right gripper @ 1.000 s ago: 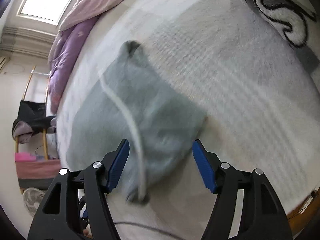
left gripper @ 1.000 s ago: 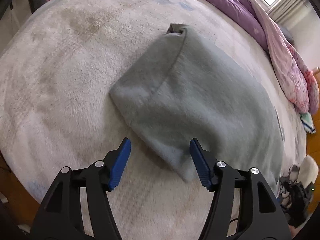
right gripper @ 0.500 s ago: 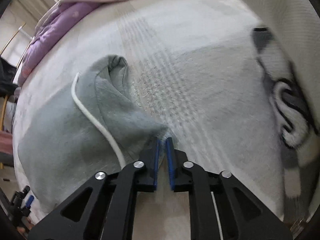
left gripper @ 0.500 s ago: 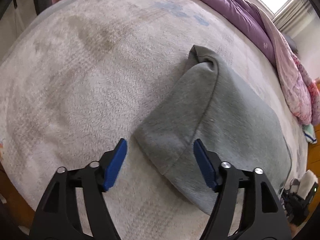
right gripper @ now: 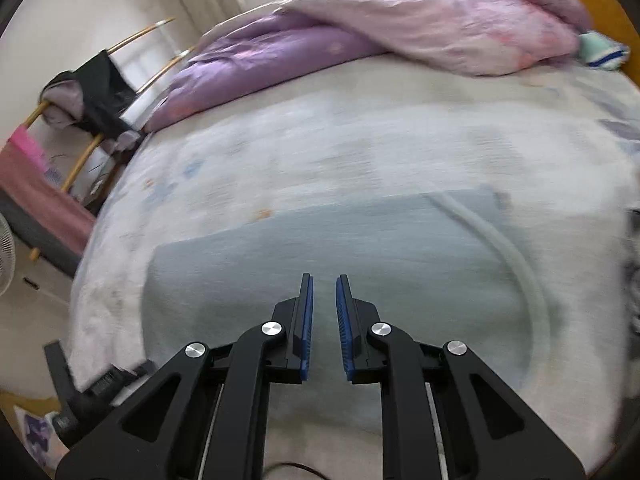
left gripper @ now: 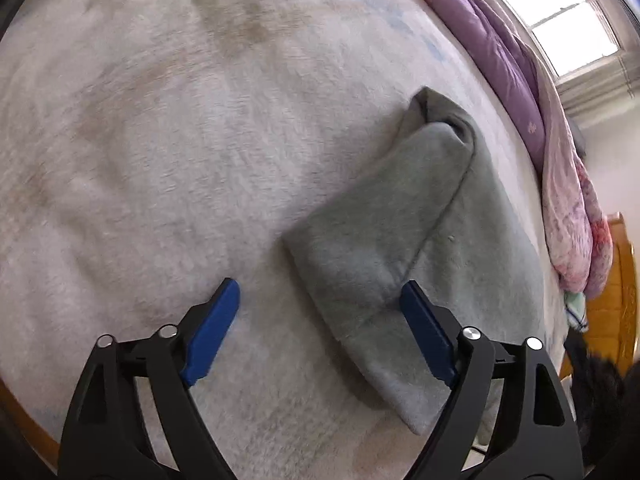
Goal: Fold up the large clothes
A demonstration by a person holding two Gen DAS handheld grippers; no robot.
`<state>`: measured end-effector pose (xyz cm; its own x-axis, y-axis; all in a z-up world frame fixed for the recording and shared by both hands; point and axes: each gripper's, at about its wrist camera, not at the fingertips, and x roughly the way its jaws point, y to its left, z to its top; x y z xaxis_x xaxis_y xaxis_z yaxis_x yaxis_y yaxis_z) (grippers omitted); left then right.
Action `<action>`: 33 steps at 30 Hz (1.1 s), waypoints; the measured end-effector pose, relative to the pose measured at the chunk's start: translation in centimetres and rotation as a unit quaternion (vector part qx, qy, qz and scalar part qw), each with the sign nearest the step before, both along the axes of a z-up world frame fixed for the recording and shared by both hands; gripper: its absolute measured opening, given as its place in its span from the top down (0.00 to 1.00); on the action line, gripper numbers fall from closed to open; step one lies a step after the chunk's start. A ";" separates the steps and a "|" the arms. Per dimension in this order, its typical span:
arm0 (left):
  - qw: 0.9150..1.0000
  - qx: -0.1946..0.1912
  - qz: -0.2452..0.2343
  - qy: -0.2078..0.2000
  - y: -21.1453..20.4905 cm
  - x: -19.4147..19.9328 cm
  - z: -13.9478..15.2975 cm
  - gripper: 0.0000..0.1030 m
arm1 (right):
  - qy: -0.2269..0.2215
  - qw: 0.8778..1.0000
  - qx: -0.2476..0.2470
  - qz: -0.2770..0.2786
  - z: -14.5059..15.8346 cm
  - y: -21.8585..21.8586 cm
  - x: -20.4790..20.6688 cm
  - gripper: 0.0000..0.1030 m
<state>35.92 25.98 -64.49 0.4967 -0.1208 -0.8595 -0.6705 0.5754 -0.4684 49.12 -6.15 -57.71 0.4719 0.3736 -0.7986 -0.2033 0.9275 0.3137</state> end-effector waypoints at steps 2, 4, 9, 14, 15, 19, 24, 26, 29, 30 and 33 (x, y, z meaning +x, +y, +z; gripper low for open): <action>0.999 -0.026 -0.017 -0.024 -0.7 1.1 0.1 0.18 | 0.007 1.000 0.002 0.002 -1.3 1.3 0.9 0.87; 0.998 -0.036 -0.043 -0.032 -1.7 2.6 0.1 0.18 | 0.017 1.000 0.005 -0.004 -2.0 2.0 1.5 0.87; 0.999 -0.002 -0.034 -0.017 -2.3 4.4 -0.8 0.17 | 0.027 1.000 -0.001 -0.008 -3.6 3.8 3.4 0.91; 0.998 -0.004 -0.063 -0.028 -1.9 6.0 -0.4 0.56 | 0.078 0.997 -0.002 -0.017 -8.0 4.2 6.0 1.00; 0.997 -0.010 -0.065 -0.029 -1.9 6.2 -0.3 0.64 | 0.079 0.997 -0.001 -0.018 -8.0 4.1 6.1 1.00; 0.997 -0.024 -0.071 -0.033 -1.3 7.3 0.4 0.75 | 0.094 0.995 0.000 -0.014 -6.3 3.8 4.8 1.00; 0.996 -0.030 -0.078 -0.044 -1.1 6.9 1.7 0.81 | 0.111 0.994 0.006 0.001 -4.9 3.2 0.2 1.00; 0.995 -0.038 -0.081 -0.053 -1.2 6.9 2.4 0.84 | 0.131 0.991 -0.004 -0.001 -7.4 3.2 -0.5 1.00; 0.994 -0.036 -0.085 -0.056 -1.3 6.5 2.8 0.84 | 0.124 0.992 0.002 -0.002 -8.4 3.3 -0.2 1.00; 0.995 -0.037 -0.080 -0.052 -1.2 6.3 2.5 0.84 | 0.128 0.992 0.004 -0.004 -8.2 3.3 -0.1 1.00; 0.997 -0.044 -0.053 -0.032 -0.9 5.8 1.4 0.78 | 0.134 0.990 0.030 -0.014 -8.0 2.7 -0.3 1.00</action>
<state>41.76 25.10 -63.13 0.5307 -0.2493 -0.8101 -0.5746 0.5968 -0.5601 48.78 -3.45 -65.67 0.2561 0.4140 -0.8735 -0.0802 0.9096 0.4076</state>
